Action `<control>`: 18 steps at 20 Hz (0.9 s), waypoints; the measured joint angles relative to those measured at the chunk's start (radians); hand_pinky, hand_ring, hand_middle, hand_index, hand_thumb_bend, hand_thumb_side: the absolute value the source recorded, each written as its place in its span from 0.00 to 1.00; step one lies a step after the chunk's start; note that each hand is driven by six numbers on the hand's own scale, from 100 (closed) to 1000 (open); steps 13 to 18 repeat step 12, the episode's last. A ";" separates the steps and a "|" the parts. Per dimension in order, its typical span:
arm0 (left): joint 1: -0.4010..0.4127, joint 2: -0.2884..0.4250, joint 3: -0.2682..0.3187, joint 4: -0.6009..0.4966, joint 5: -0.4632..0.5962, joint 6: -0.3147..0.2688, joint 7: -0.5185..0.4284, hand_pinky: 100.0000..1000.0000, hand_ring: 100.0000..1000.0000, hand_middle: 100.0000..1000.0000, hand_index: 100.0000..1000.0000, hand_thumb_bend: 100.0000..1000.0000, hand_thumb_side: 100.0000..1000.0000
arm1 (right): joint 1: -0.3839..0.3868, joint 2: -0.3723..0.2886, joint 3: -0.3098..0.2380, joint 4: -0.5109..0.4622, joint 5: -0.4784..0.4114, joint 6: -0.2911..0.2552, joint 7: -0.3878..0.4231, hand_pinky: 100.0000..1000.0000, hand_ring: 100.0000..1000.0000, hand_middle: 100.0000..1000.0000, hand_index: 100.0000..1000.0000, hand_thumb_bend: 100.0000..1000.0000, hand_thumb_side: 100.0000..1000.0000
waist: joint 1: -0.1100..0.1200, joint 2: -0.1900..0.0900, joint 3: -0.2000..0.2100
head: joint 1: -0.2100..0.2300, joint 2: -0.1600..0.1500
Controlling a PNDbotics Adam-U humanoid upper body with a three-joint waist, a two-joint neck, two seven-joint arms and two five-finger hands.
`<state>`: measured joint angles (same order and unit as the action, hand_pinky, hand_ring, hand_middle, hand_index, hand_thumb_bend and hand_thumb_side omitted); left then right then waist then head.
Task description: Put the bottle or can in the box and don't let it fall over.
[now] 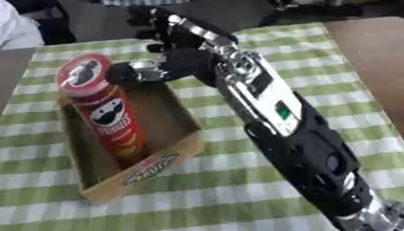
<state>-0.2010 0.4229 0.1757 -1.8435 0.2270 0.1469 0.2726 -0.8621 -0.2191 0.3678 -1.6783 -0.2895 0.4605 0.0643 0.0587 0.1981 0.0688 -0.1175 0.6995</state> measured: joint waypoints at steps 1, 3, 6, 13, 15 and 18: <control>0.001 0.001 0.000 0.000 -0.001 0.000 0.000 1.00 0.72 0.78 0.77 0.48 0.00 | 0.011 -0.025 -0.010 -0.020 -0.008 0.001 -0.010 1.00 1.00 0.95 0.99 0.87 0.20 | -0.001 -0.001 -0.004 | 0.004 0.002; 0.004 0.006 0.000 0.000 -0.003 0.001 0.001 1.00 0.72 0.78 0.77 0.47 0.00 | 0.035 -0.076 -0.027 -0.051 -0.014 0.001 -0.029 1.00 1.00 0.94 0.99 0.86 0.19 | -0.003 -0.005 -0.010 | 0.014 0.008; 0.005 0.008 0.000 0.000 -0.007 0.002 0.002 1.00 0.72 0.78 0.76 0.47 0.00 | 0.073 -0.145 -0.047 -0.086 -0.013 -0.003 -0.049 1.00 1.00 0.93 0.98 0.82 0.15 | -0.006 -0.009 -0.017 | 0.032 0.022; 0.005 0.010 0.000 -0.007 -0.011 -0.002 0.007 1.00 0.72 0.78 0.76 0.47 0.00 | 0.160 -0.232 -0.092 -0.104 0.014 -0.012 -0.085 1.00 1.00 0.94 0.98 0.79 0.13 | -0.006 -0.010 -0.028 | 0.061 0.028; 0.005 0.010 0.000 -0.007 -0.011 -0.002 0.007 1.00 0.72 0.78 0.76 0.47 0.00 | 0.160 -0.232 -0.092 -0.104 0.014 -0.012 -0.085 1.00 1.00 0.94 0.98 0.79 0.13 | -0.006 -0.010 -0.028 | 0.061 0.028; 0.005 0.010 0.000 -0.007 -0.011 -0.002 0.007 1.00 0.72 0.78 0.76 0.47 0.00 | 0.160 -0.232 -0.092 -0.104 0.014 -0.012 -0.085 1.00 1.00 0.94 0.98 0.79 0.13 | -0.006 -0.010 -0.028 | 0.061 0.028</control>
